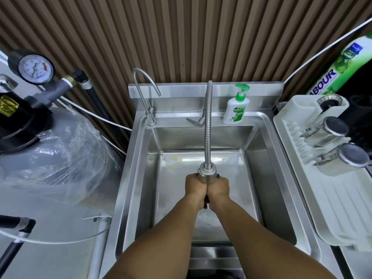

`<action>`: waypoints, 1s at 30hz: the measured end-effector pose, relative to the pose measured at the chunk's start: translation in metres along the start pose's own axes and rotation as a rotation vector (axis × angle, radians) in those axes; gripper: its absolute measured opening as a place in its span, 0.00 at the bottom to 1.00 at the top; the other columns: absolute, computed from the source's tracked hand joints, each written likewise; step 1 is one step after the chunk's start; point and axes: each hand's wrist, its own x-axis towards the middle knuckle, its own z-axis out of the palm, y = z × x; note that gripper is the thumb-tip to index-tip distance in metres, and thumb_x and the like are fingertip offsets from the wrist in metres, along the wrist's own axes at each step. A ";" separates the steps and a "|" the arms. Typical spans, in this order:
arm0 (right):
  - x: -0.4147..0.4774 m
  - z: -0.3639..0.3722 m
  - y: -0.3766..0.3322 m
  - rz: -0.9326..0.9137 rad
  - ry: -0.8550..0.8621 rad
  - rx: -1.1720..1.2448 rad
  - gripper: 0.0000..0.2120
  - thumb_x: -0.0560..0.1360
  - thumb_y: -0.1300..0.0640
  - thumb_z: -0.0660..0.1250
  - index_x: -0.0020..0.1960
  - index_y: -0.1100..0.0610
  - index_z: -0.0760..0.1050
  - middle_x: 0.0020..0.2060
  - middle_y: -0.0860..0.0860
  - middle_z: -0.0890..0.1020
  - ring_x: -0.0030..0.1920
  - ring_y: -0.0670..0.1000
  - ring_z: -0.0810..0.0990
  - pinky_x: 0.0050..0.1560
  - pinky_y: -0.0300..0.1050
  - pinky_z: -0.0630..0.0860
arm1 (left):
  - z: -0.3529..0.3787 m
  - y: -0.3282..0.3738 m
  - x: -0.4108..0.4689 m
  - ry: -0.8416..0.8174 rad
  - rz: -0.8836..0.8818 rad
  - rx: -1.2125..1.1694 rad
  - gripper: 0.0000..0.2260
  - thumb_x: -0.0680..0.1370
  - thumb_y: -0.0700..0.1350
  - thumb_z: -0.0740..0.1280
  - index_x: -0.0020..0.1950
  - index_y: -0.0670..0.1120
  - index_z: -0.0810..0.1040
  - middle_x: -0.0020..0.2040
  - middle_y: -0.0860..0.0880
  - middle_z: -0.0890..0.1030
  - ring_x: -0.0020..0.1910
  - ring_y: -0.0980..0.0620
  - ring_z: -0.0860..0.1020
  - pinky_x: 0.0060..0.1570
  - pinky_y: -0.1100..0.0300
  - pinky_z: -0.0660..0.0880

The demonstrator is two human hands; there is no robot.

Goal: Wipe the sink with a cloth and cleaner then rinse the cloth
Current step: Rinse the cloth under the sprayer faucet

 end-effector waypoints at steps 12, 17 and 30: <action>-0.003 -0.037 -0.010 0.043 -0.279 0.061 0.17 0.83 0.56 0.54 0.56 0.63 0.79 0.44 0.62 0.84 0.38 0.59 0.81 0.28 0.42 0.74 | -0.034 0.002 0.007 -0.073 -0.083 -0.009 0.15 0.82 0.48 0.59 0.49 0.40 0.80 0.35 0.41 0.82 0.19 0.49 0.74 0.23 0.63 0.68; -0.010 -0.040 -0.007 0.007 -0.316 0.207 0.12 0.83 0.57 0.60 0.59 0.63 0.77 0.52 0.64 0.84 0.51 0.62 0.83 0.48 0.57 0.82 | -0.034 -0.003 0.005 -0.039 0.005 -0.052 0.14 0.81 0.48 0.65 0.59 0.38 0.77 0.42 0.39 0.81 0.21 0.49 0.74 0.23 0.60 0.68; -0.018 -0.022 -0.002 -0.001 -0.188 0.065 0.25 0.83 0.40 0.55 0.50 0.58 0.80 0.39 0.56 0.85 0.36 0.53 0.83 0.32 0.44 0.75 | -0.011 -0.007 -0.010 -0.077 -0.049 0.040 0.17 0.80 0.56 0.62 0.48 0.43 0.79 0.34 0.43 0.82 0.25 0.47 0.74 0.28 0.61 0.67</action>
